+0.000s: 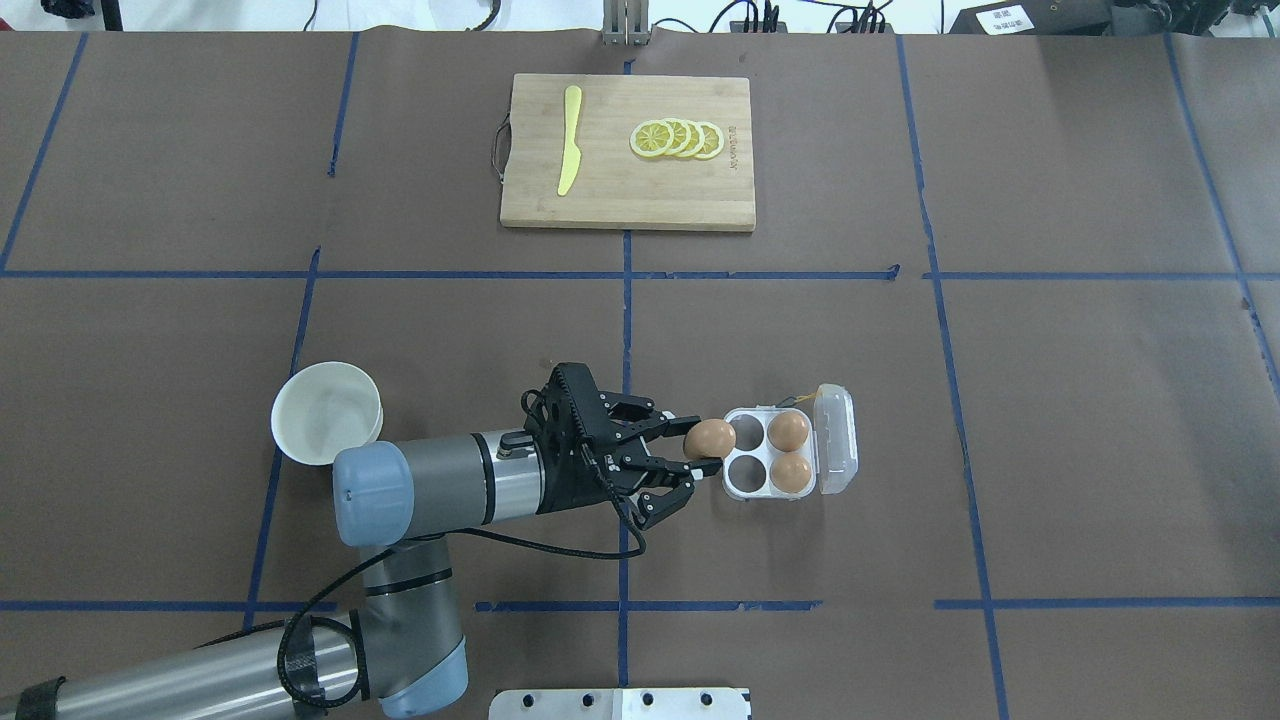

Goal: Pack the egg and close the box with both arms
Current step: 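Carry the egg with the left gripper to the clear egg carton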

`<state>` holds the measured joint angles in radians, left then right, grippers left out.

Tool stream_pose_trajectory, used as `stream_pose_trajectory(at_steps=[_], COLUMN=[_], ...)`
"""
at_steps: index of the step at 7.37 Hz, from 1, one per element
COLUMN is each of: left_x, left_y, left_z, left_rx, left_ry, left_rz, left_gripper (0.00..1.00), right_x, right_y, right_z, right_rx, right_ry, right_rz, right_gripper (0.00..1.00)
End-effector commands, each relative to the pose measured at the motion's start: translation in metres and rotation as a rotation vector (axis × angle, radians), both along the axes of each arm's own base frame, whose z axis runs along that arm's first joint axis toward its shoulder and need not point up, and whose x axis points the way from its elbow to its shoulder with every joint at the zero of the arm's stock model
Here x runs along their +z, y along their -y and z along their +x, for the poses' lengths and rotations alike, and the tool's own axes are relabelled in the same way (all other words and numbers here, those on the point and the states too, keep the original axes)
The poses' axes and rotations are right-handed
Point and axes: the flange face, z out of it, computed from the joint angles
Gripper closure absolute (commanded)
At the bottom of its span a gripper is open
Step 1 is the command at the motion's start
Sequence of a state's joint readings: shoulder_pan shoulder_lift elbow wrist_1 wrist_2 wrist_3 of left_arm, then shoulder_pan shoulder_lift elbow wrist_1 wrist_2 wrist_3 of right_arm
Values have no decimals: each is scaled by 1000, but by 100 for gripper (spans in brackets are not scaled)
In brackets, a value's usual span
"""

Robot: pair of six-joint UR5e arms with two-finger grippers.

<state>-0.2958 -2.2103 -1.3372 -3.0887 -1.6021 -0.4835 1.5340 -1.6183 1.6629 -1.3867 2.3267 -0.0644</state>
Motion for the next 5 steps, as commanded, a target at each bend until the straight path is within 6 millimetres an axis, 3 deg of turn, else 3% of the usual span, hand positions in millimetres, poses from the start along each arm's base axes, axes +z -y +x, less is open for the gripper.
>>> stream_pose_trajectory(at_steps=[1,2,5], left_x=[5,-7,-5], left_y=[-2,2,3], left_z=[23,39,49], left_rx=[-10,-19,-18], left_ry=[28,30,49], left_rz=[-18,-22,-26], left_gripper=[97,97,94], right_x=[0,0,0], right_y=[0,0,0], right_z=[0,0,1], right_rx=[0,1,1], right_ry=[-1,-3,-3], right_rz=[0,0,1], right_gripper=[0,0,0])
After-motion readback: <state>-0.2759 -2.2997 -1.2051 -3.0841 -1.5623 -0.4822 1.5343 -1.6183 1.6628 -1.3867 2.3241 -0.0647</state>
